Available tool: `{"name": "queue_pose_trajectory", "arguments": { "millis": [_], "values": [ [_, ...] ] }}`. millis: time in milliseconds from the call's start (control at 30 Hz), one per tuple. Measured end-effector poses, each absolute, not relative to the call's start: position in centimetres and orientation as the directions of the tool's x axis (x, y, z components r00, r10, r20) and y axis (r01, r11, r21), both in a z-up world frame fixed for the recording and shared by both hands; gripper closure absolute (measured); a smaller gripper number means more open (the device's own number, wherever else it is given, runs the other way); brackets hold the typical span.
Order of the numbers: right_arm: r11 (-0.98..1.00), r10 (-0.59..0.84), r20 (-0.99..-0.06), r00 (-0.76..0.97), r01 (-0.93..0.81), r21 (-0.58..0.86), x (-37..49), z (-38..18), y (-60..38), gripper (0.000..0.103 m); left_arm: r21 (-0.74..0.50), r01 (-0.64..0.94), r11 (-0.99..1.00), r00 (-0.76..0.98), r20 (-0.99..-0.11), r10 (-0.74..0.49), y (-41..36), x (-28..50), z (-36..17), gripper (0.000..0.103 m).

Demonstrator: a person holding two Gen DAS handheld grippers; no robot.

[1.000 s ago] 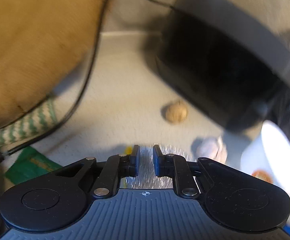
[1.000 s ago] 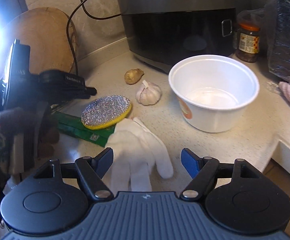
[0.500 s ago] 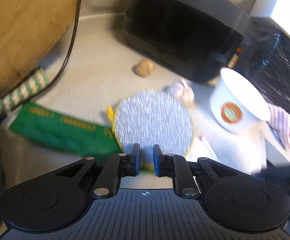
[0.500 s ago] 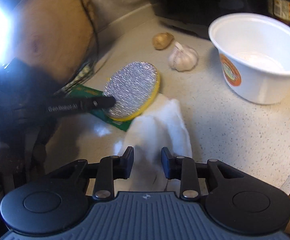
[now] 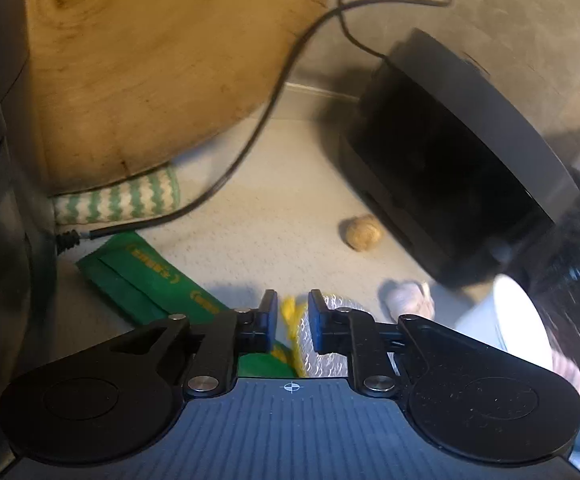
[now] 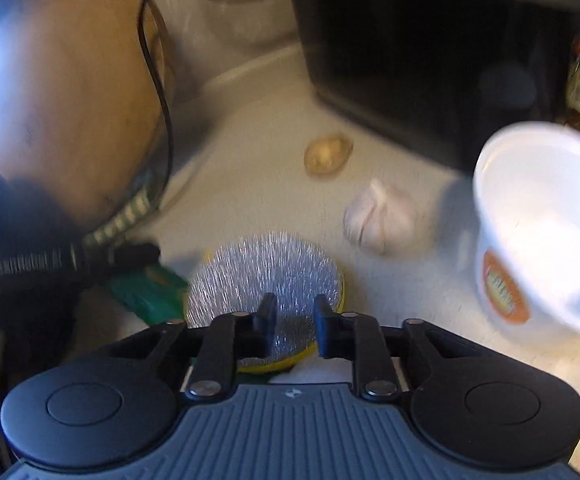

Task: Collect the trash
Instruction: 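Grasp the silver scrubber pad with the left tool while the right tool grasps the white glove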

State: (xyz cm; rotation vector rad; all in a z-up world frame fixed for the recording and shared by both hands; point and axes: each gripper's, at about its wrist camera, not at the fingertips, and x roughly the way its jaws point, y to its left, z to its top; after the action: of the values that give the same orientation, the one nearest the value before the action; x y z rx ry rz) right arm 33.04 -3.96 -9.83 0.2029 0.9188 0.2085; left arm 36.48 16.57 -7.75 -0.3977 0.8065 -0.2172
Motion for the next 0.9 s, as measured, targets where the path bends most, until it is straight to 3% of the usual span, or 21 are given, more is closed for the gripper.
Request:
{"name": "queue_pose_trajectory", "arguments": {
  "millis": [167,300,500,733,900],
  "values": [
    [0.961,0.268,-0.762,0.589,-0.103,0.258,32.2,-9.9,-4.7,0.084,-0.391,0.173,0.904,0.588,-0.695,-0.413,14.1,37.1,-8.6,0.083],
    [0.953,0.287,-0.76,0.583,-0.094,0.288,31.7,-10.2,-5.8,0.084,-0.357,0.112,0.927,0.581,-0.733,-0.353,13.5,37.0,-9.8,0.082],
    [0.951,0.293,-0.759,0.582,-0.097,0.292,31.2,-10.4,-6.4,0.084,-0.431,0.022,0.902,0.59,-0.723,-0.36,14.7,37.5,-10.7,0.077],
    [0.948,0.302,-0.754,0.583,-0.102,0.301,30.5,-10.7,-7.1,0.084,-0.611,0.007,0.791,0.505,-0.681,-0.531,15.7,37.9,-11.9,0.073],
    [0.941,0.323,-0.744,0.585,-0.115,0.318,29.7,-10.8,-7.6,0.084,-0.722,0.057,0.689,0.432,-0.604,-0.669,15.2,37.1,-11.9,0.077]
  ]
}}
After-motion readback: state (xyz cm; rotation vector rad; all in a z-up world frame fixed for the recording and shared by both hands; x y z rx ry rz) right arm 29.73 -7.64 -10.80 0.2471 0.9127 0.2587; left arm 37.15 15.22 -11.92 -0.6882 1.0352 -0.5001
